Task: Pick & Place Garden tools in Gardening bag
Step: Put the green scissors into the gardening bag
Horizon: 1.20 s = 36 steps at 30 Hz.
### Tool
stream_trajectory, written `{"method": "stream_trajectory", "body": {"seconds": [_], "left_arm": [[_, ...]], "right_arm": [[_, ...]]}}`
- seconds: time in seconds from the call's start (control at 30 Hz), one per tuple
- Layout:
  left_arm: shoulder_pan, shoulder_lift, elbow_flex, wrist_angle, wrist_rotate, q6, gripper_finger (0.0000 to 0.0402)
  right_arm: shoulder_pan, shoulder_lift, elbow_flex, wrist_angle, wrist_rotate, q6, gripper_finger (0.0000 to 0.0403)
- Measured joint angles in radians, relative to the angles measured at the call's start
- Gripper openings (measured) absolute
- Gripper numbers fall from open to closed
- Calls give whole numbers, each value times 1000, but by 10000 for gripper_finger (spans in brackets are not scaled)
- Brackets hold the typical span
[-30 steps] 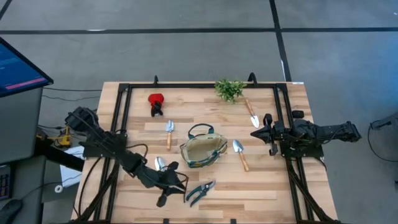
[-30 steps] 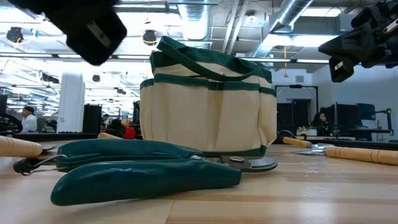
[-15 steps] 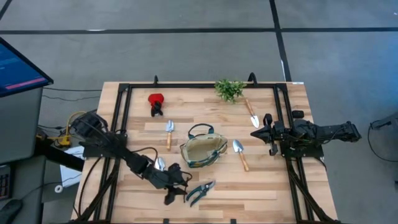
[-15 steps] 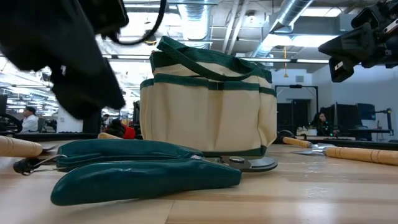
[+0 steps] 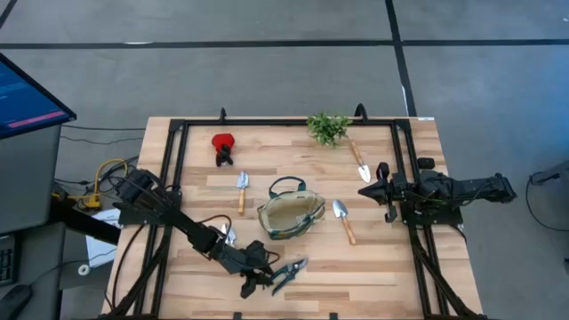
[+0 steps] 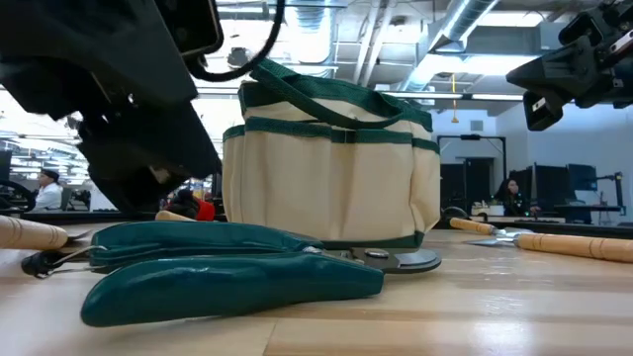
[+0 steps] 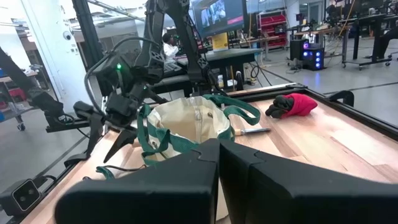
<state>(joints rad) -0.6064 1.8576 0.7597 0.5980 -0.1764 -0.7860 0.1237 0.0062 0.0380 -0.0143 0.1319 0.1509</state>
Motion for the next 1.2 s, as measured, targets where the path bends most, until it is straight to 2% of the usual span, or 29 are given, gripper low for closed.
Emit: {"method": "stream_trajectory", "body": {"seconds": [0.17,0.37,0.67,0.8,1.03,1.2], "left_arm": [[5,65,43,-4,2,0,157],[20,111,65,-3,56,-33,156],[19,121,80,-7,91,-39,151],[19,121,82,-35,96,-37,116],[19,120,82,-42,85,-37,18],[18,120,81,-45,80,-31,5]], "right_arm": [[0,0,0,0,0,0,0],[0,0,0,0,0,0,0],[0,0,0,0,0,0,0],[0,0,0,0,0,0,0],[0,0,0,0,0,-3,0],[0,0,0,0,0,-3,0]]}}
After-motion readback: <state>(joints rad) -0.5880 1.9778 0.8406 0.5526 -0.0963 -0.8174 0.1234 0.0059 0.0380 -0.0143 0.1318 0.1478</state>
